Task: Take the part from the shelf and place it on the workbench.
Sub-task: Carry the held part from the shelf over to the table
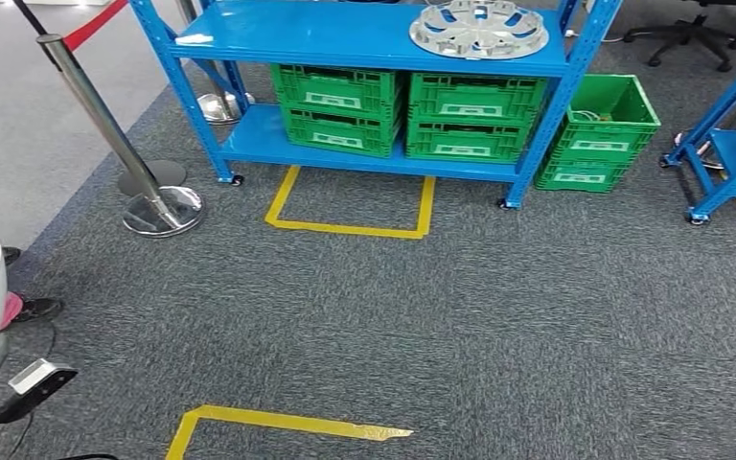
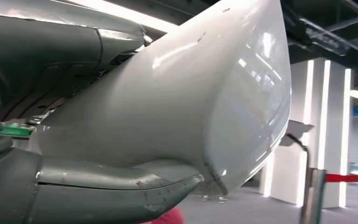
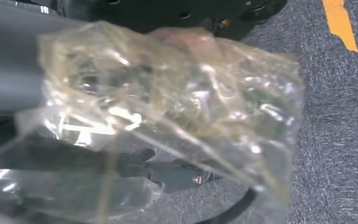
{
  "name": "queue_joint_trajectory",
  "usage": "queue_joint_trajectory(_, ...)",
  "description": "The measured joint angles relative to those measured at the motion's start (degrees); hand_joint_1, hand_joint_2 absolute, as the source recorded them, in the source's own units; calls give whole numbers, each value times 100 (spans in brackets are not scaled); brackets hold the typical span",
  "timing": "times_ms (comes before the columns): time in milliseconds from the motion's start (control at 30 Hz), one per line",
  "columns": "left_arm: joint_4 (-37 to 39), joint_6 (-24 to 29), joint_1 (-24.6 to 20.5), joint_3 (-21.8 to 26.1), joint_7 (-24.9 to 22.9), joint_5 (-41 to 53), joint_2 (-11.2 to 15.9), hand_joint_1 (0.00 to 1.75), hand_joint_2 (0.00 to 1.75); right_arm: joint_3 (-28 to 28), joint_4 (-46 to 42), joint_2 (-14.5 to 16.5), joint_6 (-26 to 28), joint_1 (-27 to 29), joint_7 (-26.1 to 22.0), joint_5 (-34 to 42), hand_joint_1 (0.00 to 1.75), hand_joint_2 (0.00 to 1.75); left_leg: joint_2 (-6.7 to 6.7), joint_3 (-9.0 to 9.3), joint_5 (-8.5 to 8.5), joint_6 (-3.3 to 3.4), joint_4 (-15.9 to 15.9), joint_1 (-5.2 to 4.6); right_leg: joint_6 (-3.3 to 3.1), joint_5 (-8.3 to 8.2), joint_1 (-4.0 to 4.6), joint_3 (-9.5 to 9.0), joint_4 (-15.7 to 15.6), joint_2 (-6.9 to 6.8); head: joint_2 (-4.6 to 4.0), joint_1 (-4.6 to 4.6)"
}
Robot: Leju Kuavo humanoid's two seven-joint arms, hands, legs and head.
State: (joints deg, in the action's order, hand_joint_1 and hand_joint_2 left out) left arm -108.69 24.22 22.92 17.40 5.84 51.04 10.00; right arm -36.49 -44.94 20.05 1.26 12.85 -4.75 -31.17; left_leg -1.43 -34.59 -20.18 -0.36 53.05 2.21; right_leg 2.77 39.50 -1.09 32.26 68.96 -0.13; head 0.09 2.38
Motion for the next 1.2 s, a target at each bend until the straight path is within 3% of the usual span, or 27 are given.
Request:
queue_joint_trajectory(100,-1,-1,3,5,-1,1,-26,175,175,2,-4,1,4,6,3,0,0,0,-163,-99,21,-155,109,79,90,-533,-83,-517,-1018,159,1,-7)
queue_joint_trajectory(133,-2,-1,6,9,-1,2,-29,175,175,5,-9,3,3,6,4,0,0,0,-212,-125,15,-212,152,90,63,-628,-89,-632,-1260,218,1,-2)
queue_joint_trajectory(200,-4,-1,12,21,-1,7,-27,175,175,9,-17,6,2,11,12,1,0,0,-289,-138,14,-305,161,101,-66,-666,-48,-672,-1354,226,1,22)
queue_joint_trajectory(267,-4,-4,32,35,0,9,-28,175,175,17,-24,6,3,17,22,8,0,0,-336,-131,52,-376,116,139,-205,-718,-33,-665,-1350,116,0,44)
queue_joint_trajectory(300,-4,-9,54,49,0,9,-27,175,175,25,-27,7,3,16,27,14,0,0,-297,-163,-10,-389,183,150,-256,-753,-27,-651,-1355,61,0,48)
queue_joint_trajectory(367,-4,-20,82,76,0,11,-26,175,175,40,-39,8,3,23,38,26,0,0,-115,-367,-443,-359,743,137,-331,-820,-25,-605,-1364,-69,0,79)
queue_joint_trajectory(433,-4,-31,79,95,0,15,-23,175,175,44,-45,8,2,40,50,36,0,0,31,-624,-1007,-329,1609,102,-351,-847,-5,-570,-1364,-213,0,102)
queue_joint_trajectory(467,-4,-38,79,102,0,16,-23,175,175,44,-46,8,1,46,52,40,0,0,56,-661,-1149,-325,1888,93,-349,-855,3,-557,-1363,-285,0,104)
queue_joint_trajectory(500,-4,-46,83,110,0,20,-24,175,175,45,-46,8,0,48,55,45,0,0,77,-590,-1176,-320,1949,89,-342,-860,7,-548,-1361,-357,0,104)
queue_joint_trajectory(533,-4,-54,86,122,0,25,-24,175,175,49,-46,9,-2,48,56,49,0,0,114,-411,-1108,-315,1782,89,-329,-861,6,-541,-1358,-426,0,104)
queue_joint_trajectory(600,-5,-61,79,145,1,34,-23,175,175,63,-48,9,-5,48,56,52,0,0,345,138,-888,-316,1029,88,-263,-844,11,-538,-1335,-553,0,110)
queue_joint_trajectory(667,-7,-66,60,151,3,40,-26,175,175,79,-58,9,-4,46,55,54,0,0,525,448,-787,-281,521,70,-158,-807,32,-533,-1288,-655,0,98)
queue_joint_trajectory(700,-8,-68,58,154,4,42,-30,175,175,85,-65,9,-3,43,54,55,0,0,527,461,-792,-246,459,52,-110,-795,41,-537,-1277,-705,0,87)
queue_joint_trajectory(767,-9,-70,73,167,5,44,-43,175,175,91,-73,8,-2,32,49,53,0,0,381,399,-782,-150,486,25,-37,-788,16,-580,-1260,-789,0,60)
queue_joint_trajectory(833,-10,-71,78,179,9,44,-53,175,175,94,-74,7,-8,30,44,46,0,0,256,367,-753,-65,487,9,8,-613,-10,-504,-993,-570,0,56)
queue_joint_trajectory(900,-10,-73,60,178,21,44,-64,175,175,95,-73,6,-14,33,34,30,0,0,140,329,-727,-4,485,-19,0,-219,-4,-174,-298,-186,0,48)
queue_joint_trajectory(967,-9,-78,47,176,31,44,-74,175,175,94,-72,6,-17,36,28,12,0,0,-5,289,-713,36,487,-72,-56,38,30,188,373,-31,0,47)
queue_joint_trajectory(1000,-9,-82,47,176,33,43,-78,175,175,92,-71,6,-18,37,26,4,0,0,-86,280,-709,51,487,-104,-104,-3,55,272,464,-8,0,48)
queue_joint_trajectory(1033,-9,-88,47,176,35,38,-81,175,175,91,-70,6,-19,38,21,-3,0,0,-169,281,-705,62,488,-137,-165,-164,85,252,332,18,0,49)
queue_joint_trajectory(1067,-9,-95,46,177,39,26,-82,175,175,89,-69,6,-20,38,13,-11,0,0,-254,287,-702,69,488,-167,-245,-412,121,139,4,79,0,49)
queue_joint_trajectory(1133,-8,-111,35,178,55,-11,-87,175,175,88,-67,-1,-21,36,-10,-25,0,0,-409,286,-696,74,492,-202,-427,-815,177,-138,-738,360,0,66)
queue_joint_trajectory(1200,-7,-133,22,178,74,-50,-96,175,175,85,-63,-9,-17,30,-27,-42,0,0,-552,241,-674,44,499,-189,-498,-910,200,-287,-1098,534,0,75)
